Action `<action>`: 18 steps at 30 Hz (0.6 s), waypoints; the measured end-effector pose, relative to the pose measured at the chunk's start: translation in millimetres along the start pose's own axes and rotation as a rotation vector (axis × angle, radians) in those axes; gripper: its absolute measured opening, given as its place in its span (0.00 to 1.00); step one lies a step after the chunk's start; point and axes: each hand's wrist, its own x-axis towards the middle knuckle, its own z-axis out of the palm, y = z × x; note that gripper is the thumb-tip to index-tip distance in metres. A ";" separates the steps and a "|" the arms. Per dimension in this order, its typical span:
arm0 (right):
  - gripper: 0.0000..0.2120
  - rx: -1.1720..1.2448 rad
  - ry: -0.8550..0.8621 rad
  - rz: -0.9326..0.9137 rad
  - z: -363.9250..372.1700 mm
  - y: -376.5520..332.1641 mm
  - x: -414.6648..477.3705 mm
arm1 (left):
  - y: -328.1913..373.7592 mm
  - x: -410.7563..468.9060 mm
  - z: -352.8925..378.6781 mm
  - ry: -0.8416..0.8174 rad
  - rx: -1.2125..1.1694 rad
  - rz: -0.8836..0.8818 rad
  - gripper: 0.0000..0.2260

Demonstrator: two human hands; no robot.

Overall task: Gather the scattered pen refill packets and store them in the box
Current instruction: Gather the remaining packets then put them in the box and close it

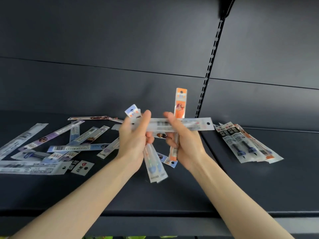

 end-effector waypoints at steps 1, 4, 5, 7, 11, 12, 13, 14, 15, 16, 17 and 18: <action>0.07 0.054 0.033 -0.008 1.0 -2.7 2.7 | -0.2 -1.2 0.7 -0.043 0.026 -0.007 0.10; 0.08 0.277 0.082 -0.027 -6.3 -13.4 11.5 | 7.9 6.5 -3.7 0.001 -0.050 -0.059 0.11; 0.09 0.335 0.074 -0.021 -10.2 -16.0 13.6 | 11.6 11.0 -6.6 0.033 -0.132 -0.071 0.09; 0.10 0.317 0.037 0.003 -17.2 -17.8 14.8 | 17.6 16.9 -12.2 0.062 -0.227 -0.052 0.07; 0.13 -0.058 -0.098 0.118 -19.2 -10.0 8.4 | 15.4 16.9 -17.0 -0.054 -0.173 0.011 0.08; 0.13 -0.141 -0.144 0.130 -17.6 -8.0 6.8 | 13.5 15.5 -16.2 -0.114 -0.160 0.010 0.07; 0.12 -0.219 -0.186 0.131 -14.9 -7.2 4.8 | 12.1 13.7 -15.1 -0.170 -0.144 0.006 0.08; 0.10 -0.288 -0.221 0.124 -12.2 -6.1 3.2 | 11.0 11.4 -13.5 -0.220 -0.138 -0.002 0.08; 0.08 -0.342 -0.253 0.118 -9.0 -5.6 1.4 | 10.3 8.9 -11.5 -0.264 -0.139 -0.008 0.09; 0.06 -0.379 -0.282 0.113 -6.8 -4.8 0.1 | 10.1 6.1 -9.5 -0.296 -0.133 -0.006 0.09; 0.05 -0.403 -0.301 0.111 -4.6 -4.8 -1.2 | 10.3 3.6 -7.5 -0.321 -0.110 0.006 0.09; 0.05 -0.423 -0.313 0.110 -3.9 -4.2 -1.6 | 10.5 1.6 -5.8 -0.345 -0.075 0.020 0.09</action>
